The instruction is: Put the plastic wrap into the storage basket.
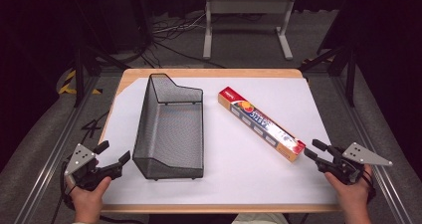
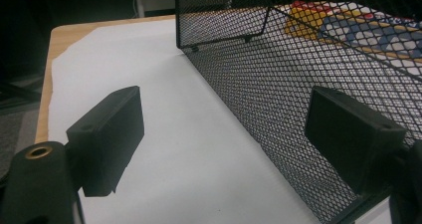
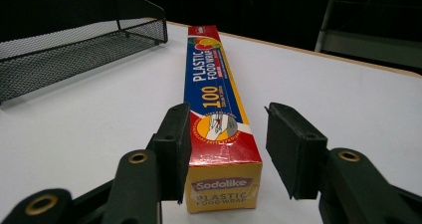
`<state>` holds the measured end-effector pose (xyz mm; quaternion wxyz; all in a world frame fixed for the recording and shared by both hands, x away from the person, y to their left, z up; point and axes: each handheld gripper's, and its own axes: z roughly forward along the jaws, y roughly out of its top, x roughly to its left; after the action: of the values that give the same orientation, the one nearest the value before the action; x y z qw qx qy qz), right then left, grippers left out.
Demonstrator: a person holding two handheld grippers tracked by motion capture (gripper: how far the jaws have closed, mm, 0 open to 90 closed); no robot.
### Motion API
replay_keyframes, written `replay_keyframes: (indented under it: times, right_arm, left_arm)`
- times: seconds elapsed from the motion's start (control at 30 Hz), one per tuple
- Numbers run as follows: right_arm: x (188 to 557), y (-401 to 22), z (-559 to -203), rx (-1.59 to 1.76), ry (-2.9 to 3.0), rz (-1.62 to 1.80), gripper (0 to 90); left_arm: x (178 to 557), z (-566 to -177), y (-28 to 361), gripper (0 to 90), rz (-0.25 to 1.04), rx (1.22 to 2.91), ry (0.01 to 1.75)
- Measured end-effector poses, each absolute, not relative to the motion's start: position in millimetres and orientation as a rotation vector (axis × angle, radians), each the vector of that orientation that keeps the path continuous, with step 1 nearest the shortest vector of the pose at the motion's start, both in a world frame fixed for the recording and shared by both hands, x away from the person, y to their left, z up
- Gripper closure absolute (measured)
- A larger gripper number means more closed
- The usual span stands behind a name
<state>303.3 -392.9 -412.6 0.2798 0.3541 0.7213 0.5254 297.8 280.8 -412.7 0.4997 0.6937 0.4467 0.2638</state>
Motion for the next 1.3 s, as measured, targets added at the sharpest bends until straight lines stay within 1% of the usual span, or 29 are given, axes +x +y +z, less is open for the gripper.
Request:
replay_keyframes:
  times: [0.07,0.47,0.53,0.6,0.73,0.87,0.93,1.1,1.3]
  right_arm:
    - [303.4,-391.2,-412.8,0.951,1.939,1.401,51.6]
    - [304.8,-388.6,-408.8,0.953,1.966,1.392,51.6]
    - [306.3,-387.7,-407.2,0.955,1.969,1.393,50.4]
    - [307.9,-386.6,-404.9,0.964,1.973,1.399,46.9]
    - [311.7,-382.1,-396.0,0.955,1.961,1.406,42.7]
    - [316.3,-380.8,-388.4,0.99,1.979,1.38,43.6]
    - [322.1,-379.6,-384.4,1.03,2.013,1.412,38.7]
    - [334.3,-371.5,-372.7,1.067,2.093,1.412,39.7]
    - [347.7,-360.9,-359.4,1.077,2.131,1.358,35.8]
  left_arm:
    - [297.9,-412.8,280.4,16.4,0.643,1.678,1.084]
    - [298.0,-414.0,280.7,16.5,0.651,1.676,1.094]
    - [297.5,-413.6,281.5,16.4,0.652,1.675,1.1]
    - [297.1,-413.5,281.5,16.4,0.657,1.674,1.098]
    - [296.7,-413.9,280.9,16.5,0.658,1.676,1.108]
    - [297.3,-414.4,280.9,16.5,0.666,1.676,1.114]
    - [297.2,-415.1,280.5,16.5,0.671,1.681,1.117]
    - [296.6,-415.4,280.3,16.5,0.681,1.691,1.116]
    - [296.7,-416.7,281.1,16.5,0.68,1.687,1.122]
